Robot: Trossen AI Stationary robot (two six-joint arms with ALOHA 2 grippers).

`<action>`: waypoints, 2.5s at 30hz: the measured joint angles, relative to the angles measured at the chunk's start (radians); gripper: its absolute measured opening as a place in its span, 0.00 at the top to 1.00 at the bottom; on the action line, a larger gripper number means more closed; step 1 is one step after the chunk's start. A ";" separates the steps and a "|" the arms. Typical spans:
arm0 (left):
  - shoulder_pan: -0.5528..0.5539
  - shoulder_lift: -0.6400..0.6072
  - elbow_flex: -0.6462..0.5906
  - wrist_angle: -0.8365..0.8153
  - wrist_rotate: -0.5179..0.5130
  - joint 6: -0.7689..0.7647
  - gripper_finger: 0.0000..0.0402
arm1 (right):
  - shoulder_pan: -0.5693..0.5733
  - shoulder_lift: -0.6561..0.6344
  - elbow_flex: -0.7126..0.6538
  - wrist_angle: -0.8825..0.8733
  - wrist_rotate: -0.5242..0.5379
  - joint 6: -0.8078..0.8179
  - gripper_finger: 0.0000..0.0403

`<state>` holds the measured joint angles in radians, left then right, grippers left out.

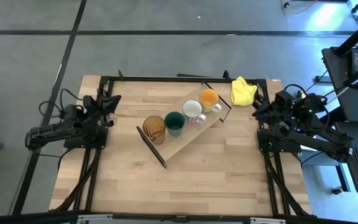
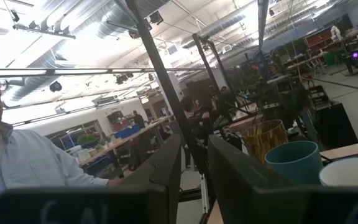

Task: Stack small to large cups/mugs on shelf
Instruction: Return to Home Position

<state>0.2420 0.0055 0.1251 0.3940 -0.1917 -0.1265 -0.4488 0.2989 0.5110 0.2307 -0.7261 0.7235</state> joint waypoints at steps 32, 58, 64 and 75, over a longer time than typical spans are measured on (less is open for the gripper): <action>0.000 0.001 -0.117 -0.341 -0.093 -0.106 1.00 | 0.000 0.000 -0.070 -0.543 0.097 -0.241 0.79; 0.000 0.001 -0.117 -0.346 -0.054 -0.047 1.00 | -0.006 -0.006 -0.504 -0.030 0.016 -0.118 0.79; 0.000 0.001 -0.117 -0.346 -0.053 -0.046 1.00 | -0.006 0.017 -0.504 -0.150 0.011 -0.239 0.79; 0.000 0.001 -0.117 -0.342 -0.053 -0.046 1.00 | -0.006 0.046 -0.504 -0.151 0.030 -0.194 0.79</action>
<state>0.2417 0.0063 0.0082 0.0517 -0.2443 -0.1727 -0.4549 0.3450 0.0074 0.0799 -0.6961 0.5292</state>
